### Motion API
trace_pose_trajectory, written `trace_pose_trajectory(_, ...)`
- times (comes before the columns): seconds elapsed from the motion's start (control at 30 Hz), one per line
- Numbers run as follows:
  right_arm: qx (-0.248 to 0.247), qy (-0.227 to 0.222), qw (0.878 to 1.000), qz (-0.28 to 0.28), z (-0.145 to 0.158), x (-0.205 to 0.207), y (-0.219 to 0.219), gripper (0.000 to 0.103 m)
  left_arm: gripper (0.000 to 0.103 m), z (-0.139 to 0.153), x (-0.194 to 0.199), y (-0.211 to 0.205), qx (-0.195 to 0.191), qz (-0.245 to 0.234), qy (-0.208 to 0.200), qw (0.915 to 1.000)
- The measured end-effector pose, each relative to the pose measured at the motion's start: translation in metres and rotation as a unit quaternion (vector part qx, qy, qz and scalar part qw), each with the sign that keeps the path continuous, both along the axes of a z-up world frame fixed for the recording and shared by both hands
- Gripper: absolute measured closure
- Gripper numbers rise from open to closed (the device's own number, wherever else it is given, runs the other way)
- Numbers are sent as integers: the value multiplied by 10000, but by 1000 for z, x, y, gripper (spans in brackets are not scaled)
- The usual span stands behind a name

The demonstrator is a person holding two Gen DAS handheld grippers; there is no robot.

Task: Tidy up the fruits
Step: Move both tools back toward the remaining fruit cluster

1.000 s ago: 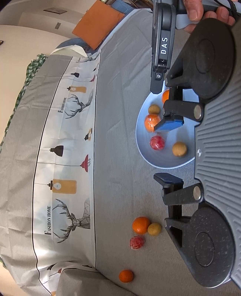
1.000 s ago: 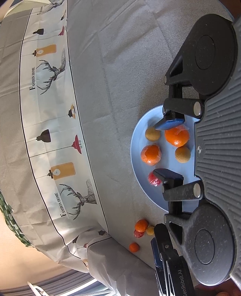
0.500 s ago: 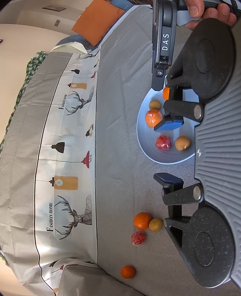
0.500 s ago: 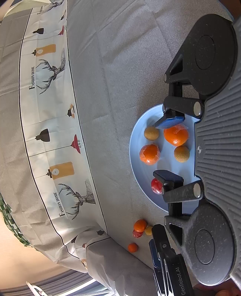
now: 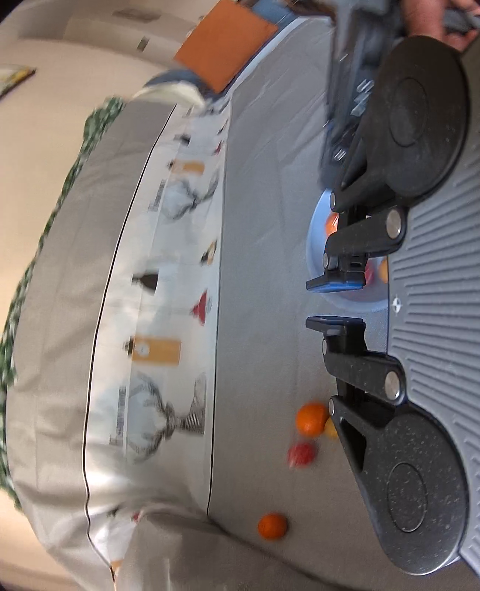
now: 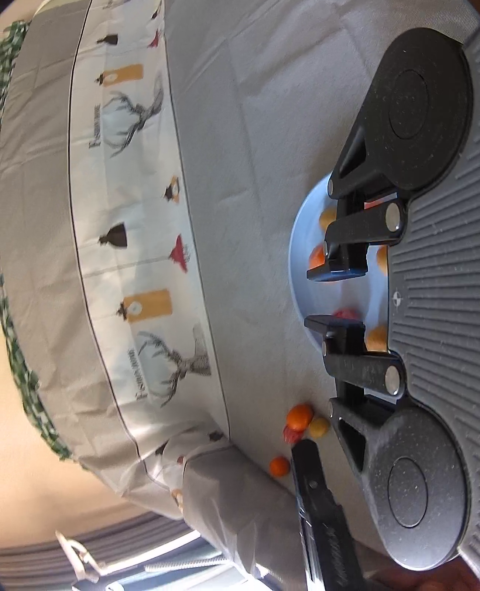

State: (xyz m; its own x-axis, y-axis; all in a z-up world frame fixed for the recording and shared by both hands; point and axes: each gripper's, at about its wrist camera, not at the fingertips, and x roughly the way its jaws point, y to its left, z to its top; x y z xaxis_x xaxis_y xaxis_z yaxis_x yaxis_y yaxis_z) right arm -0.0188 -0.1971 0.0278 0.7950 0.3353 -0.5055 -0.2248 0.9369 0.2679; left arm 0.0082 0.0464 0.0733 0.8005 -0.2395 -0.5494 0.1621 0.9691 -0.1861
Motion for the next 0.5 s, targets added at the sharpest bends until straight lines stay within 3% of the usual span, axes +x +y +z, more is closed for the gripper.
trace_pose_trajectory(0.2, 79, -58, 9994, 341, 6, 5, 25, 82, 89, -9, 35, 66, -40, 925, 63, 9957)
trace_pose_trajectory(0.27, 78, -52, 9989, 460, 7, 7, 34, 82, 89, -20, 42, 99, -838, 1491, 465, 9842)
trace_pose_trajectory(0.37, 109, -22, 9976, 677, 6, 12, 49, 82, 89, -29, 41, 132, -1691, 2017, 563, 9631)
trace_pose_trajectory(0.43, 150, 5, 9964, 837, 5, 17, 63, 82, 89, -33, 44, 140, -1906, 2137, 675, 9557)
trace_pose_trajectory(0.5, 135, 23, 9946, 1028, 2, 22, 80, 82, 89, -34, 49, 138, -1812, 2149, 738, 9568)
